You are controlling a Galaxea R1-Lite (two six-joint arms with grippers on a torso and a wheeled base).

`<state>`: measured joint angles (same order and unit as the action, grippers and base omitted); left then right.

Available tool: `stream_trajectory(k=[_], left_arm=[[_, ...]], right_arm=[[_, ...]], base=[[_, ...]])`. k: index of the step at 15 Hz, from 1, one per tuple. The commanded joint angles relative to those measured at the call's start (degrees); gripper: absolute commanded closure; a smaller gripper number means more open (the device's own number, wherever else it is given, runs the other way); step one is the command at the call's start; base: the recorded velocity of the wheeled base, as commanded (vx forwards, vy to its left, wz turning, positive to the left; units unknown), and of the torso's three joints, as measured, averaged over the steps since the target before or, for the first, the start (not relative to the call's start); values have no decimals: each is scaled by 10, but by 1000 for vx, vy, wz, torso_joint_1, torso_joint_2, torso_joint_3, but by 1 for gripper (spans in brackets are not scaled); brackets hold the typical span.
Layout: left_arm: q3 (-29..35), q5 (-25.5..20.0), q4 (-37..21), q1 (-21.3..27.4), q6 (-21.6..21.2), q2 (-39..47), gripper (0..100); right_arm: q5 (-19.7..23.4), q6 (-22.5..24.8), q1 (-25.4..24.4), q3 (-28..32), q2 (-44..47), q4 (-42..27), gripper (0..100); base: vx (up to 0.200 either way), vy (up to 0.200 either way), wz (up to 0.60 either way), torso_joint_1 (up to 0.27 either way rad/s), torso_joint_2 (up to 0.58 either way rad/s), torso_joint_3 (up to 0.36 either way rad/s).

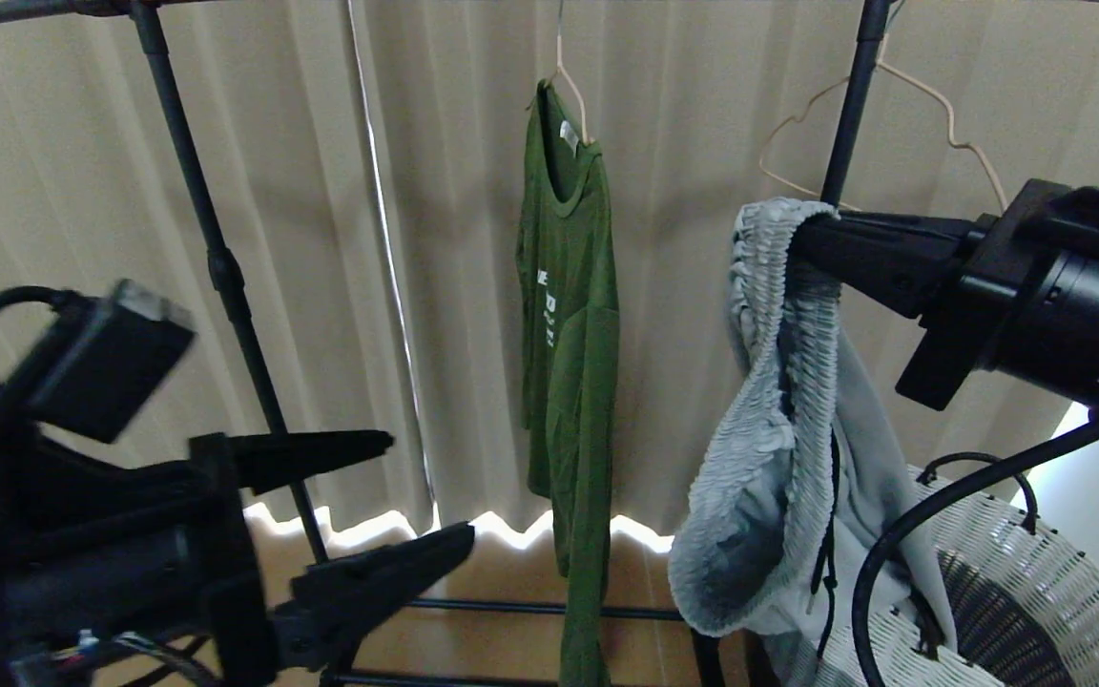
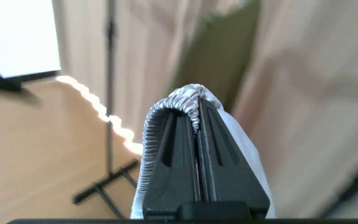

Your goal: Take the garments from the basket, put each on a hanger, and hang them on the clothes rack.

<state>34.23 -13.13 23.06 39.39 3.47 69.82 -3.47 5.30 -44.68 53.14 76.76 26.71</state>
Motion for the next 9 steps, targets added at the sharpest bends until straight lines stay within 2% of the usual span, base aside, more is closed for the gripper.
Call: stream_trajectory(k=[1,3,6,7,9], left_arm=[[7,58,77,111,39,161,0],[25,58,129,141,65,219,0],[64,60,154,148,94,282,0],[70,67,154,148,101,294,0],[83,110,154,146,117,315,0]], right_arm=[[1,-1,-12,21,10,0,100],[1,-2,-26,32,8,0,100],[1,-6,-45,36,6,0,100],[1,-6,-49,36,5,0,100],[1,-6,-50,37,3,1,100]], base=[[0,0,0,0,0,0],[0,0,0,0,0,0],[0,0,0,0,0,0],[0,0,0,0,0,0],[0,0,0,0,0,0]])
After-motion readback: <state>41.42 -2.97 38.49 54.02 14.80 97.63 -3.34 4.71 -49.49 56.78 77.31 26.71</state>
